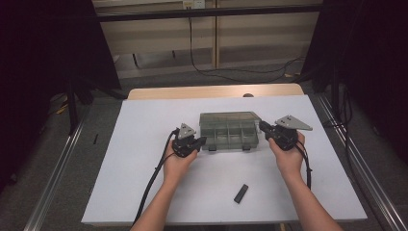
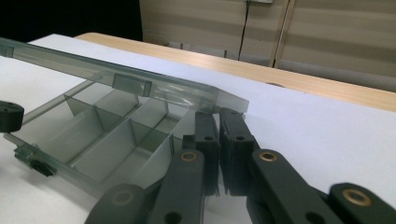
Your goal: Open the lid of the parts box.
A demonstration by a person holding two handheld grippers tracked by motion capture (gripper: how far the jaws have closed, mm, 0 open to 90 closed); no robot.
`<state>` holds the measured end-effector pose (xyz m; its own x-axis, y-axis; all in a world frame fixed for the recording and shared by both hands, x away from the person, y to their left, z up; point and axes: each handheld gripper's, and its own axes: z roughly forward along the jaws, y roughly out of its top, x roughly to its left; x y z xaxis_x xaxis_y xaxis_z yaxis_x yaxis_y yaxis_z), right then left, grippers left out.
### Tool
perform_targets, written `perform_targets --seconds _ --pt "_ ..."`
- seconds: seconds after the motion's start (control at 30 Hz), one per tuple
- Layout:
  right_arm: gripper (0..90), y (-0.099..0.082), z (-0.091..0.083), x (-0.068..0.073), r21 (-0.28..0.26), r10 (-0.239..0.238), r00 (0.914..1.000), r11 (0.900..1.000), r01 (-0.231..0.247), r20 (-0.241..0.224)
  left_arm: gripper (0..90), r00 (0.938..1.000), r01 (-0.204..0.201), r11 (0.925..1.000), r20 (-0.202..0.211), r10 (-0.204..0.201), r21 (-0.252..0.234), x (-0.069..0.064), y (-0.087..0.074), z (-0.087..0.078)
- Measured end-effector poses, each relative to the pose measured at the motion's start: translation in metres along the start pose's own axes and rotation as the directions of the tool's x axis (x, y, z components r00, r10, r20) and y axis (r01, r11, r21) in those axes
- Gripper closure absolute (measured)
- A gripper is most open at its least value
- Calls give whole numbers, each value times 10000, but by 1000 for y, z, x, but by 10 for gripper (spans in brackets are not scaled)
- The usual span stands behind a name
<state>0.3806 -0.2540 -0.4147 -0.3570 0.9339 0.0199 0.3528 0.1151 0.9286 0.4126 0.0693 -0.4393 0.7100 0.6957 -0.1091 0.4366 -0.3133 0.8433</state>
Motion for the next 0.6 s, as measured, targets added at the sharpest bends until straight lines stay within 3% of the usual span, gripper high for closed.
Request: perform_targets --seconds 0.13,0.37,0.5,0.6 --pt "876 2 3 -2 -121 407 9992 9991 -407 -12 900 9999 -20 10000 -164 20 10 -2 0 2" --pt "878 9 5 -3 -154 365 9992 9992 -362 138 900 9997 -81 9999 -248 83 67 -3 1 3" --pt "875 12 8 -4 -261 646 9976 9976 -640 229 900 9998 -25 10000 -208 26 49 -3 1 3" --pt "875 18 11 -3 -225 501 9978 9985 -492 429 900 9998 5 10000 -200 -3 57 -2 1 3"
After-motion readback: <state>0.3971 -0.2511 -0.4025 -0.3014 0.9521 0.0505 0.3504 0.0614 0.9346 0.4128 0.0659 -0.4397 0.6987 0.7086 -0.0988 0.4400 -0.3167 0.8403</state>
